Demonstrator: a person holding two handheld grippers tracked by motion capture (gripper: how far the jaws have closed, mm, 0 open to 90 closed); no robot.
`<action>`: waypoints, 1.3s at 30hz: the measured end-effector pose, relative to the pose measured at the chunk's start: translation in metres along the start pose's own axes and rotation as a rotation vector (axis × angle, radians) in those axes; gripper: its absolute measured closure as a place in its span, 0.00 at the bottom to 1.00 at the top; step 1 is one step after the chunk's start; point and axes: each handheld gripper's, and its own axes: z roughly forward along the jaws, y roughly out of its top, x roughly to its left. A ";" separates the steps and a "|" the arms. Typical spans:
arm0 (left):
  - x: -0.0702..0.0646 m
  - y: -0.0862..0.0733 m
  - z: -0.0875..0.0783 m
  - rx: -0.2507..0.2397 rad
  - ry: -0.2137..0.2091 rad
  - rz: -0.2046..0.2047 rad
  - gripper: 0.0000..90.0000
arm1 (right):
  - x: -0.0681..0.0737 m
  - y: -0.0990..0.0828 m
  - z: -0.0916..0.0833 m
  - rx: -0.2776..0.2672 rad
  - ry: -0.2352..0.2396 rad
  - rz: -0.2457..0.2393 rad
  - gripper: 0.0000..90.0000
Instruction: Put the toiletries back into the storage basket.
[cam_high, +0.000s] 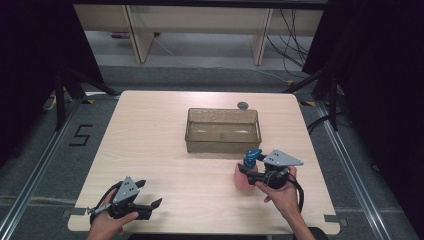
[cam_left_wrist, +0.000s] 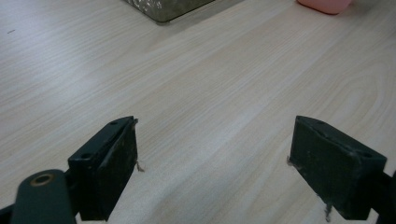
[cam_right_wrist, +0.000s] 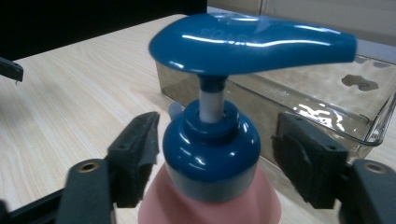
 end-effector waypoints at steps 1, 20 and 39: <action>0.000 0.000 -0.001 0.011 -0.010 0.000 0.16 | -0.001 0.000 0.001 -0.011 -0.004 -0.009 0.39; -0.002 0.000 -0.001 0.001 -0.010 0.005 0.16 | 0.006 0.002 0.001 -0.009 -0.028 -0.053 0.59; 0.000 -0.001 -0.003 0.011 0.003 0.000 0.16 | 0.004 0.031 -0.004 -0.034 -0.026 -0.049 0.60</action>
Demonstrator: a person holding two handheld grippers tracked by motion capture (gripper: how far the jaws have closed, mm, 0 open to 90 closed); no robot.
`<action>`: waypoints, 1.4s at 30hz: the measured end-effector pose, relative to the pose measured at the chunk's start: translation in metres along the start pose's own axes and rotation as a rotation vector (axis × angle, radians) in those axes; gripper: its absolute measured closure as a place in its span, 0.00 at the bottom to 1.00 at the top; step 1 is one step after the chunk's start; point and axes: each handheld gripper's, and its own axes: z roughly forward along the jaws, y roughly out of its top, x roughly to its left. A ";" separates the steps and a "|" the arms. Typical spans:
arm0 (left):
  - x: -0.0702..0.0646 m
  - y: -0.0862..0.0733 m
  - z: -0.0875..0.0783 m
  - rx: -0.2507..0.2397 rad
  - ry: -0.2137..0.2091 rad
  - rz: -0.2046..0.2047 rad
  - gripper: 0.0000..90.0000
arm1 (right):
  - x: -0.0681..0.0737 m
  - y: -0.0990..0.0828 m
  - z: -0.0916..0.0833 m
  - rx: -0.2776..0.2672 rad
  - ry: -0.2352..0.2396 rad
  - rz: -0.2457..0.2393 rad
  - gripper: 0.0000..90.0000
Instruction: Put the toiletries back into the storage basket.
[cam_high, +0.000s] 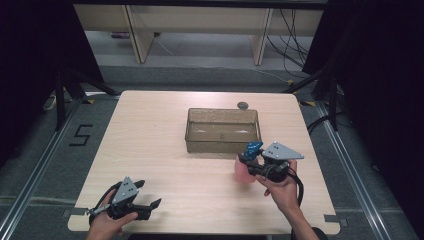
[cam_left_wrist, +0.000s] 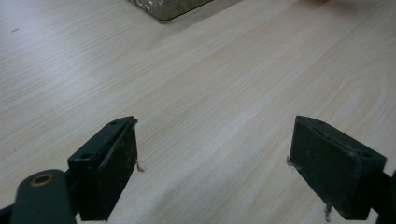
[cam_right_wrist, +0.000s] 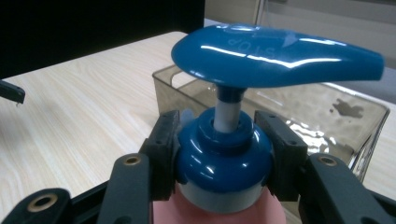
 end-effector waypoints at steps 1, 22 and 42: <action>0.000 0.000 0.000 -0.003 -0.006 0.002 0.16 | 0.000 0.003 0.000 0.002 0.007 0.009 0.60; 0.001 -0.001 -0.001 0.003 0.003 0.001 0.16 | -0.016 0.051 0.000 -0.020 -0.008 0.019 0.60; 0.000 -0.001 -0.001 0.000 0.000 -0.008 0.16 | -0.042 0.079 0.009 -0.038 -0.043 0.038 0.60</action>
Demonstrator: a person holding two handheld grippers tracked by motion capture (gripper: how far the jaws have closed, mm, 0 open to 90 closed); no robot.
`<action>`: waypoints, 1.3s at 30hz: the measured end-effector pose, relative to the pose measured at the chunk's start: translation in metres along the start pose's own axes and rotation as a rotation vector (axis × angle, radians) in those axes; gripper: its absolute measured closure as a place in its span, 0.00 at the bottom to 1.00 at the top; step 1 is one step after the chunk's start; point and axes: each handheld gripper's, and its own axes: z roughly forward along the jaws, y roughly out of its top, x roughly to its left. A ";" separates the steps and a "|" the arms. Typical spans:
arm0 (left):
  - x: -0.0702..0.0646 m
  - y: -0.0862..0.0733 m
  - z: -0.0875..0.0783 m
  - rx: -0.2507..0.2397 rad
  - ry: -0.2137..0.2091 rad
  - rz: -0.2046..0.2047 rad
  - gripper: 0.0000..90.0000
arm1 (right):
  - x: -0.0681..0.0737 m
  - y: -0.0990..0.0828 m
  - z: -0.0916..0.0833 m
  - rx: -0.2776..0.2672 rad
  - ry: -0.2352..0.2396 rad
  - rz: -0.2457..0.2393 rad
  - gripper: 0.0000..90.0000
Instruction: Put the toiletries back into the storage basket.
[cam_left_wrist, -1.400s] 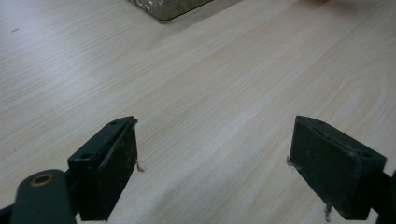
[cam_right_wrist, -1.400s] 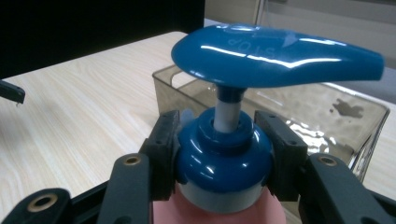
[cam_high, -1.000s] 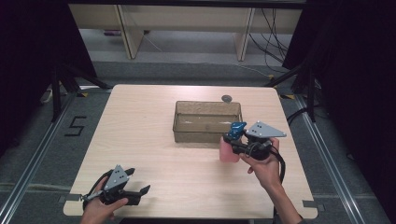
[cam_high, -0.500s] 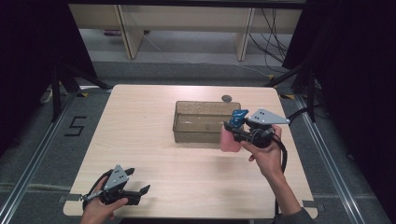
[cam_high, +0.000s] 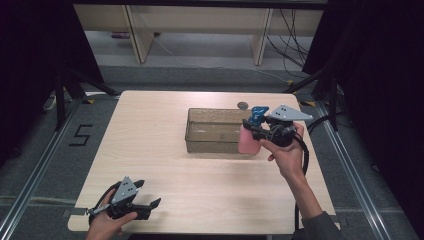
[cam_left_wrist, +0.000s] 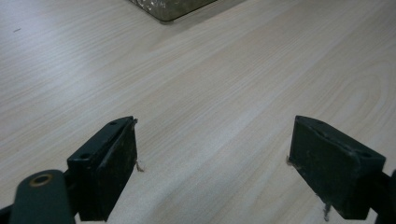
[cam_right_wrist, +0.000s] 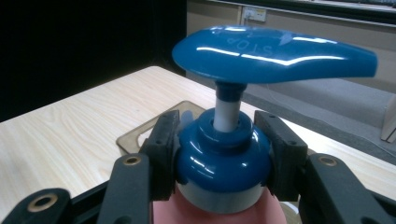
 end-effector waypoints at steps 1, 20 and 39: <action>0.000 0.000 0.000 0.002 0.002 0.000 0.16 | -0.001 0.000 0.002 -0.006 -0.005 0.010 0.60; 0.001 0.000 0.000 -0.007 0.001 -0.003 0.16 | -0.024 0.007 0.034 0.019 -0.072 0.028 0.60; 0.001 0.000 0.000 0.000 -0.003 0.005 0.17 | -0.047 -0.008 0.062 0.033 -0.109 0.021 0.60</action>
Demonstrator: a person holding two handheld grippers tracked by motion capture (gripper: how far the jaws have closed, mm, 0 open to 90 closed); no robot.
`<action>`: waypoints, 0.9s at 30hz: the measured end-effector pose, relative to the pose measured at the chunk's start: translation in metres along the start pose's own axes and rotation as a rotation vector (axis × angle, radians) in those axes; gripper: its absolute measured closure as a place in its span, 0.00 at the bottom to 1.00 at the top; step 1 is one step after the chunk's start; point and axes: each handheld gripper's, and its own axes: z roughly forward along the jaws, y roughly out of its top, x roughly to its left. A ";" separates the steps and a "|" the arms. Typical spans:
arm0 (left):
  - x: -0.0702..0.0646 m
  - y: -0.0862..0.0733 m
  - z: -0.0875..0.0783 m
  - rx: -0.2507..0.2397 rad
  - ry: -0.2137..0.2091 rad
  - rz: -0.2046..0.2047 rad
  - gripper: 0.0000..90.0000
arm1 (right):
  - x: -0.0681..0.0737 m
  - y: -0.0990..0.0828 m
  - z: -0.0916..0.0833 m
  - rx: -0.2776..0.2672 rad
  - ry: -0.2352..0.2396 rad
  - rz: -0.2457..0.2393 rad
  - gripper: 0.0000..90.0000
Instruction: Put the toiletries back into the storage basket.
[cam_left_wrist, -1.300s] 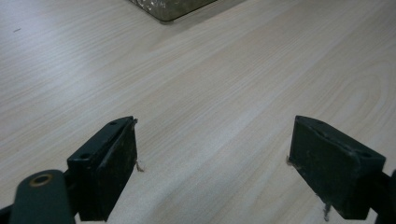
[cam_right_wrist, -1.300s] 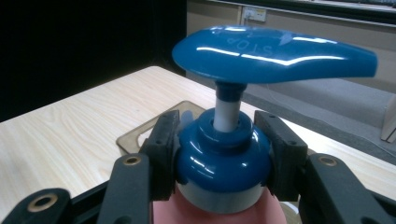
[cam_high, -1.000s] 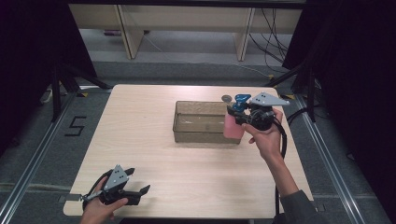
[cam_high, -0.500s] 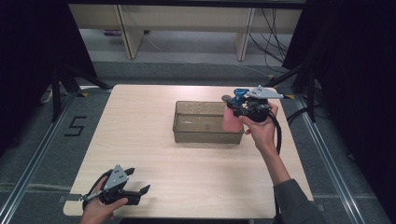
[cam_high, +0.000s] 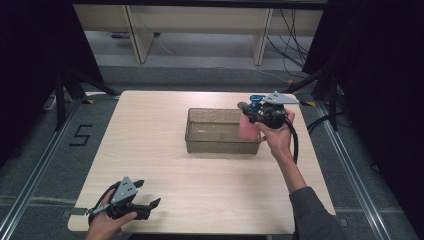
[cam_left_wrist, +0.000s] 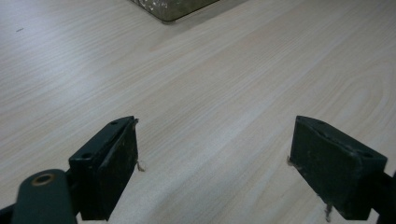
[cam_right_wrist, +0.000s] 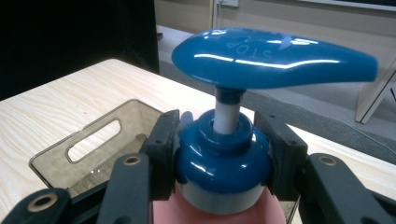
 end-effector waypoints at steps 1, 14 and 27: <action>-0.001 0.000 0.000 -0.001 0.008 -0.003 0.17 | 0.000 -0.001 0.002 -0.005 0.007 0.013 0.60; -0.001 0.000 0.000 0.001 0.008 -0.001 0.17 | 0.000 -0.010 0.010 0.021 -0.010 0.047 0.60; -0.001 0.000 0.000 0.003 0.011 -0.003 0.17 | -0.007 -0.023 0.014 0.033 0.006 0.030 0.60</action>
